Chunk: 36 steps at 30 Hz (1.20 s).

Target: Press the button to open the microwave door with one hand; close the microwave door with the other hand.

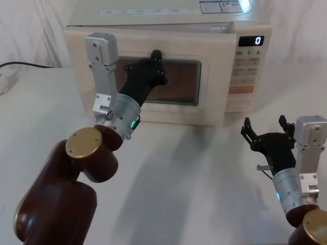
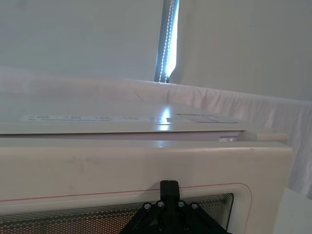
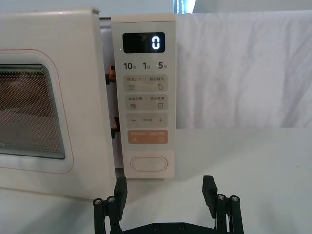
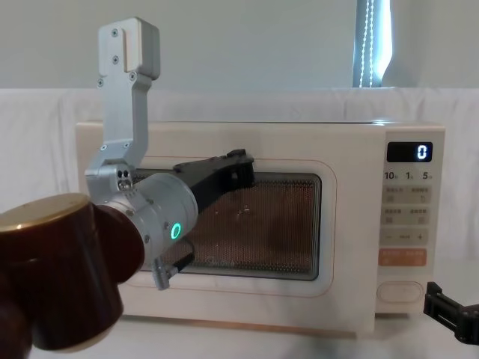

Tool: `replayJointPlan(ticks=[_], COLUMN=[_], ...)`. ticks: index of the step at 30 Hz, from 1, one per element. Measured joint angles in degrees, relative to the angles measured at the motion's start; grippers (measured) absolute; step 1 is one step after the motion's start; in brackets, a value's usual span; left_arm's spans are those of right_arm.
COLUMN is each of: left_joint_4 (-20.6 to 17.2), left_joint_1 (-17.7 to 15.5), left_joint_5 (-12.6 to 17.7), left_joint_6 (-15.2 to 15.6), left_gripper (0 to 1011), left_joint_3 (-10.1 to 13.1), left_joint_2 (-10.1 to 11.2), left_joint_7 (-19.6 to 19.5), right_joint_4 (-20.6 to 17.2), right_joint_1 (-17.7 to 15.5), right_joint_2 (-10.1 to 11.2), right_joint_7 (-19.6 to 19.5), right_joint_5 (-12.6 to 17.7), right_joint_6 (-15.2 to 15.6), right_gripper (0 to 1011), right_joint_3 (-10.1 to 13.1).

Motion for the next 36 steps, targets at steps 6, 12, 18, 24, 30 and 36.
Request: replayJointPlan(ticks=[6,12,18,24,30,36], left_joint_4=[1.2,2.6,3.6,4.2,4.6,4.9], left_joint_1=[-1.0,-2.0,-2.8,-3.2,-3.4,-3.8], left_joint_5=[0.3,0.6,0.7,0.9,0.9,0.9], left_joint_6=[-0.5,-0.9,-1.1,-0.9,-0.6,-0.3], left_gripper=[0,0,0,0,0,0], left_joint_3=[0.2,0.3,0.2,0.3,0.4,0.4], left_joint_2=[-0.4,-0.8,-1.1,-1.3,-1.5,-1.7], left_joint_7=[-0.2,-0.3,-0.4,-0.5,-0.6,-0.6], right_joint_4=[0.0,0.0,0.0,0.0,0.0,0.0], right_joint_1=[0.0,0.0,0.0,0.0,0.0,0.0], right_joint_2=[0.0,0.0,0.0,0.0,0.0,0.0], right_joint_7=[0.0,0.0,0.0,0.0,0.0,0.0], right_joint_5=[0.0,0.0,0.0,0.0,0.0,0.0], right_joint_6=[0.0,0.0,0.0,0.0,0.0,0.0], right_gripper=[1002,1002,1002,1002,1002,1002], right_joint_3=[0.0,0.0,0.0,0.0,0.0,0.0])
